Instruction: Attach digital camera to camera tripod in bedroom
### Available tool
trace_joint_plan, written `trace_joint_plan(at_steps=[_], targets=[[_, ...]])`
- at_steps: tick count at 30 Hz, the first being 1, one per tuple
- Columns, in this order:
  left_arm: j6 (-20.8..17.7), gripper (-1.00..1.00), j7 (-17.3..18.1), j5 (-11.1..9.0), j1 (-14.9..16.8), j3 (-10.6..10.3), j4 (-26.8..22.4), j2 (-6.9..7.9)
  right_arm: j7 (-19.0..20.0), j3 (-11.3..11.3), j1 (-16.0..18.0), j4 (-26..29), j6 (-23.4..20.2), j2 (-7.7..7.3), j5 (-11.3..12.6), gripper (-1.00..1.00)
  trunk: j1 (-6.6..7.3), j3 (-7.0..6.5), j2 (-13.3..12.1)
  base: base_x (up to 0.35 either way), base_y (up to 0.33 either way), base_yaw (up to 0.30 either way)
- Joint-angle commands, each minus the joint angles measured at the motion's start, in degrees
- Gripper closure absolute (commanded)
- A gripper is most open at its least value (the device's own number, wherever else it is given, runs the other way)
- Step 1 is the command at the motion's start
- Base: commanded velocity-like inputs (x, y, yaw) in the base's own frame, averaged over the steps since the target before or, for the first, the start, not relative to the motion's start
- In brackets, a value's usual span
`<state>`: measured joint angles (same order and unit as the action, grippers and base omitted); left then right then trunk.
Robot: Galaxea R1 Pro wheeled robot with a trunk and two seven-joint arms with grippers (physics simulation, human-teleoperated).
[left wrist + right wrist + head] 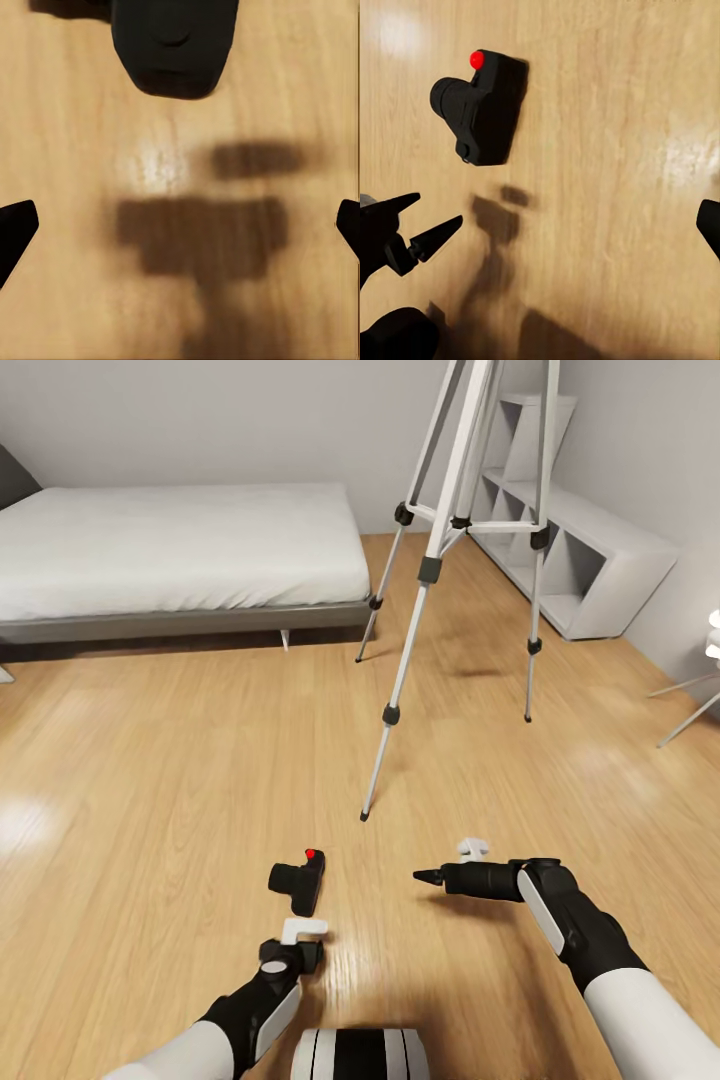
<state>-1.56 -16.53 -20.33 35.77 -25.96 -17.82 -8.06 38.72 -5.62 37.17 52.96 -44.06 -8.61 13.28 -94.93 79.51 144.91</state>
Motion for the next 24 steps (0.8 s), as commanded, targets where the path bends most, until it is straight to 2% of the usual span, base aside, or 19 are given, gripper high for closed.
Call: trace_joint_plan(at_steps=[1,18,24], targets=[[-0.2,-1.0,-0.4,-0.4,0.0,-0.5,-0.2,0.01,-0.1,-0.1,0.0,0.0,-0.3,-0.06,0.3,-1.0,0.01,0.04,0.0,0.0,0.0,0.0],[-0.2,-1.0,-0.5,-0.4,0.0,-0.4,-0.5,-0.04,0.4,0.0,0.1,0.2,-0.4,-0.21,0.4,-1.0,0.01,0.04,0.0,0.0,0.0,0.0],[-0.2,-1.0,-0.6,-0.3,0.0,-0.4,-0.3,-0.01,2.4,0.0,0.1,0.8,-0.8,-0.32,0.5,-1.0,0.01,0.04,0.0,0.0,0.0,0.0]])
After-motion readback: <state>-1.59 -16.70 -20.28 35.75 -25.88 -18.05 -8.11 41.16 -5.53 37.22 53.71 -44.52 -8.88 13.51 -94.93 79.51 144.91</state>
